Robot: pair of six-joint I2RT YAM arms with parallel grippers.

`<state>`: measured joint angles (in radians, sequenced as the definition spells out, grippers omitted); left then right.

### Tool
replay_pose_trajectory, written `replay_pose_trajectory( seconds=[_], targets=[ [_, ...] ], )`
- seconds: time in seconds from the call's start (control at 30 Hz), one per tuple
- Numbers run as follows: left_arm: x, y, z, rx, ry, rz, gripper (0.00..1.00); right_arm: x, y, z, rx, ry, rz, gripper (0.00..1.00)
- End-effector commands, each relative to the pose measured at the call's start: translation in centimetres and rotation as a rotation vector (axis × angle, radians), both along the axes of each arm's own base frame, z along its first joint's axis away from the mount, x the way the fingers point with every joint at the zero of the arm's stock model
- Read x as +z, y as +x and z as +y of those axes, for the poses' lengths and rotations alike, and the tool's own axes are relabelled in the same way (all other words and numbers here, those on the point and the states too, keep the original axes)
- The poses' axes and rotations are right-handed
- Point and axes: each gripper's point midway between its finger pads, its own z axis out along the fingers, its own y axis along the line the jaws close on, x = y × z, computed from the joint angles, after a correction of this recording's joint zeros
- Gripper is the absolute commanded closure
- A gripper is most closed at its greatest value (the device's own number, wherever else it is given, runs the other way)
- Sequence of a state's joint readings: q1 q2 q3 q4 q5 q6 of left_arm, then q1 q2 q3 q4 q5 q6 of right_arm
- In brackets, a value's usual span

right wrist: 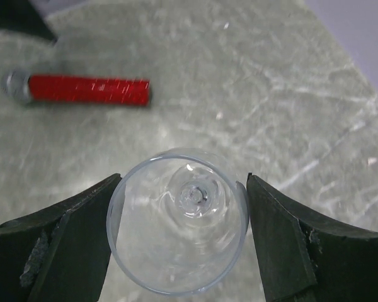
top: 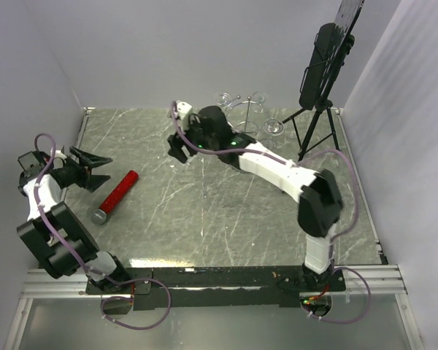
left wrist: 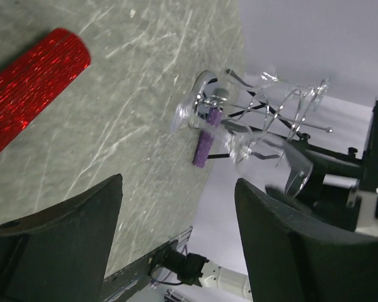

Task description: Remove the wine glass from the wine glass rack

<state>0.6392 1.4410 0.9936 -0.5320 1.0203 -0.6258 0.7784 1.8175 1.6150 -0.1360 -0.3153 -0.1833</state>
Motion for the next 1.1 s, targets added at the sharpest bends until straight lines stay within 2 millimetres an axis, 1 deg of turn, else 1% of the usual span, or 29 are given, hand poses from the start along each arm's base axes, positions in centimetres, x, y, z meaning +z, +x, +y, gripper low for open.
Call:
replay_pose_trajectory(
  seconds=[0.0, 0.07, 0.13, 0.2, 0.33, 0.43, 0.6, 0.67, 0.7, 0.73, 0.77, 0.83, 0.9, 0.97, 1.07],
  targets=[
    [1.1, -2.8, -0.2, -0.038, 0.09, -0.017, 0.24, 3.5, 2.8, 3.5, -0.052, 0.105, -0.068, 0.56],
    [1.2, -3.6, -0.3, -0.034, 0.109, -0.025, 0.24, 2.3, 3.7, 4.1, -0.073, 0.073, -0.088, 0.56],
    [1.4, -4.1, -0.6, -0.022, 0.123, -0.035, 0.24, 1.6, 4.6, 4.2, -0.106, 0.048, -0.118, 0.56],
    [1.6, -4.6, -1.2, -0.01, 0.113, -0.057, 0.24, 0.9, 5.1, 4.5, -0.119, 0.048, -0.111, 0.54],
    [1.2, -5.0, -1.9, 0.002, 0.072, -0.056, 0.24, 0.0, 5.6, 4.9, -0.134, 0.063, -0.067, 0.52],
    [1.2, -5.1, -1.8, 0.001, 0.085, -0.054, 0.24, -0.8, 6.2, 4.9, -0.151, 0.073, -0.025, 0.51],
    [1.0, -5.2, -1.8, 0.005, 0.077, -0.043, 0.23, -2.4, 7.0, 5.1, -0.157, 0.059, -0.01, 0.5],
    [0.8, -5.2, -1.9, 0.008, 0.066, -0.038, 0.23, -2.8, 7.2, 5.1, -0.156, 0.055, -0.009, 0.46],
    [0.7, -5.3, -2.0, 0.009, 0.061, -0.037, 0.23, -3.0, 7.2, 5.1, -0.158, 0.054, -0.008, 0.42],
    [0.7, -5.3, -2.0, 0.008, 0.058, -0.038, 0.23, -3.1, 7.1, 5.2, -0.158, 0.055, -0.003, 0.34],
    [0.6, -5.3, -2.0, 0.007, 0.057, -0.037, 0.23, -3.0, 7.2, 5.2, -0.161, 0.058, -0.003, 0.28],
    [0.6, -5.4, -2.1, 0.004, 0.059, -0.037, 0.19, -2.4, 7.2, 5.1, -0.17, 0.074, -0.005, 0.14],
    [0.7, -5.4, -2.0, -0.003, 0.066, -0.045, 0.16, -0.8, 7.1, 4.8, -0.178, 0.095, -0.022, 0.05],
    [0.8, -5.4, -1.9, -0.007, 0.083, -0.052, 0.16, 1.3, 6.6, 4.6, -0.165, 0.126, -0.036, 0.0],
    [0.6, -5.1, -1.5, 0.0, 0.112, -0.054, 0.15, 4.8, 5.5, 4.0, -0.151, 0.172, -0.057, 0.0]
  ],
)
